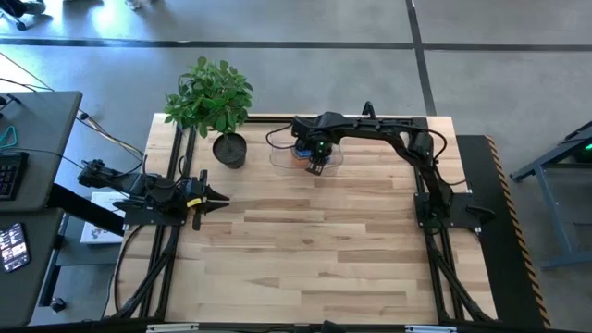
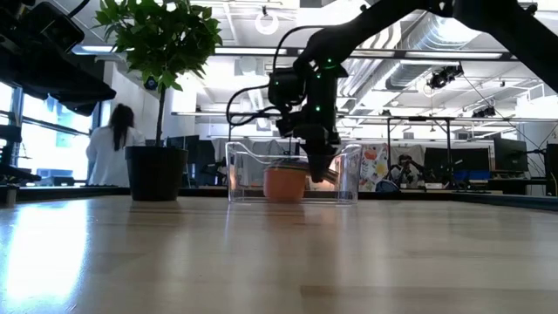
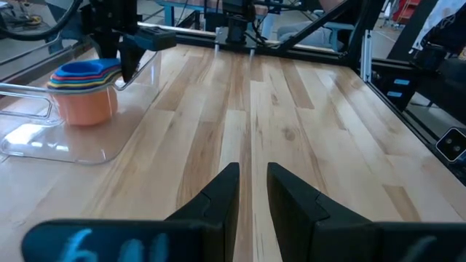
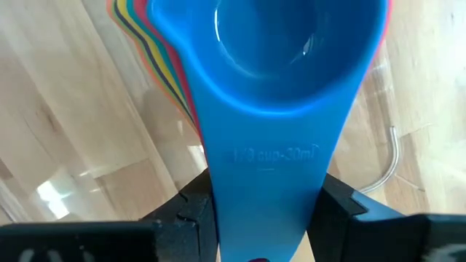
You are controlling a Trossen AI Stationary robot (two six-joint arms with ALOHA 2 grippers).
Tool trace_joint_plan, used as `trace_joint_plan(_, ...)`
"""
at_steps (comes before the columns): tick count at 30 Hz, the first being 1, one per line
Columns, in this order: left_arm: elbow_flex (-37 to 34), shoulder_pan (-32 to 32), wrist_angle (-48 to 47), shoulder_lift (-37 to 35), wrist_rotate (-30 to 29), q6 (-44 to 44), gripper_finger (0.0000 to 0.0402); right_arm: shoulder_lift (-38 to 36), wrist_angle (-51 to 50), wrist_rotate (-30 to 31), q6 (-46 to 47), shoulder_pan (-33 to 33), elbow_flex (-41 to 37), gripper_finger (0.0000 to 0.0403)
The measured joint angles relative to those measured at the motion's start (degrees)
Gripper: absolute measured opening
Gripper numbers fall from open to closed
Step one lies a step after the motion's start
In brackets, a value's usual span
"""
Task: Nest measuring cups in basket
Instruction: Put the nested measuring cups into the transparent bin, then return to Home Position
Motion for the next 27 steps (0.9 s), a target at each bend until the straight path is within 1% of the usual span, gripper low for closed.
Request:
trace_joint_plan(6,0.0,-0.02,0.01,-0.02,0.0,-0.01,0.0062,0.0,0.23,-0.1,0.19,0.02,0.0,0.0136)
trace_joint_plan(8,0.0,0.0,0.01,-0.01,0.0,-0.02,0.0062,0.0,0.57,-0.08,0.2,0.02,0.0,0.0143)
trace_joint_plan(10,0.0,-0.01,0.0,0.0,0.0,-0.01,0.0062,0.0,0.81,-0.02,0.18,0.02,0.0,0.0162)
trace_joint_plan(14,0.0,0.0,0.0,0.0,0.0,0.0,0.0062,0.0,0.87,0.18,0.18,0.02,0.0,0.0221)
trace_joint_plan(17,0.0,-0.02,0.01,0.0,0.0,-0.02,0.0062,-0.03,0.73,-0.42,0.75,0.02,0.0,0.0247)
trace_joint_plan(21,0.0,-0.02,-0.01,0.0,0.0,-0.02,0.0062,-1.05,-0.52,-2.55,2.73,-0.39,0.22,0.0255)
trace_joint_plan(27,0.0,-0.01,0.09,0.0,0.0,-0.01,0.0062,-4.79,-1.85,-3.46,6.87,-1.03,1.93,0.0255)
